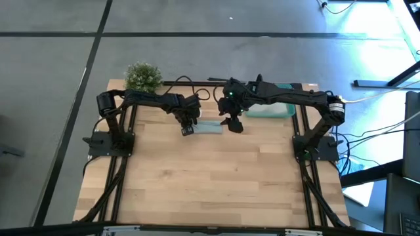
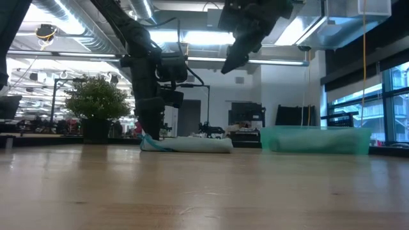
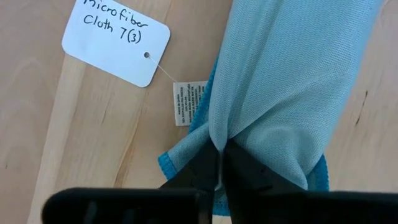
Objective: Roll microfiber towels into tight, uniform cylinder then place into a basket
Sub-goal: Roll the blue microfiber towel
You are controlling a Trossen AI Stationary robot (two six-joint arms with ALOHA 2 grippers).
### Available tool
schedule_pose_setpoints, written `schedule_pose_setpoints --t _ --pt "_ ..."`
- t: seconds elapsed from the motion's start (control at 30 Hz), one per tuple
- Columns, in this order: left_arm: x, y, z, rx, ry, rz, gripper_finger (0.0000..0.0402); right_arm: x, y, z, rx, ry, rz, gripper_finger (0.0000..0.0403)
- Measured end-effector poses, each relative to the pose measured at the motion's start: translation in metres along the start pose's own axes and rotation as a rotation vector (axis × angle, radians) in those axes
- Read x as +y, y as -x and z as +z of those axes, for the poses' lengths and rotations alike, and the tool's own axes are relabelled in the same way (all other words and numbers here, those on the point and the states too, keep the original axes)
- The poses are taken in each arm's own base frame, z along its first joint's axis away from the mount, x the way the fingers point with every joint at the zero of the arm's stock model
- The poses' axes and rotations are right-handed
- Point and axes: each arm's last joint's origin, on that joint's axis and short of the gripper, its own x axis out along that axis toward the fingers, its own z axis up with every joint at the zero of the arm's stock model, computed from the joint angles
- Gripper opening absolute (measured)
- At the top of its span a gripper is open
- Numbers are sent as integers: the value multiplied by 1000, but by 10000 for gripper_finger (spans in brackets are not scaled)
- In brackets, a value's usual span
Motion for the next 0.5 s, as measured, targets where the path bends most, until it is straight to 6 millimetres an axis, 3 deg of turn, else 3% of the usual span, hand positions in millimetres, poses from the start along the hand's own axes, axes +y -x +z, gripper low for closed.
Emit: schedule_pose_setpoints --t 0.5 --pt "1 0 1 -18 5 25 26 -1 1 3 -30 11 -7 224"
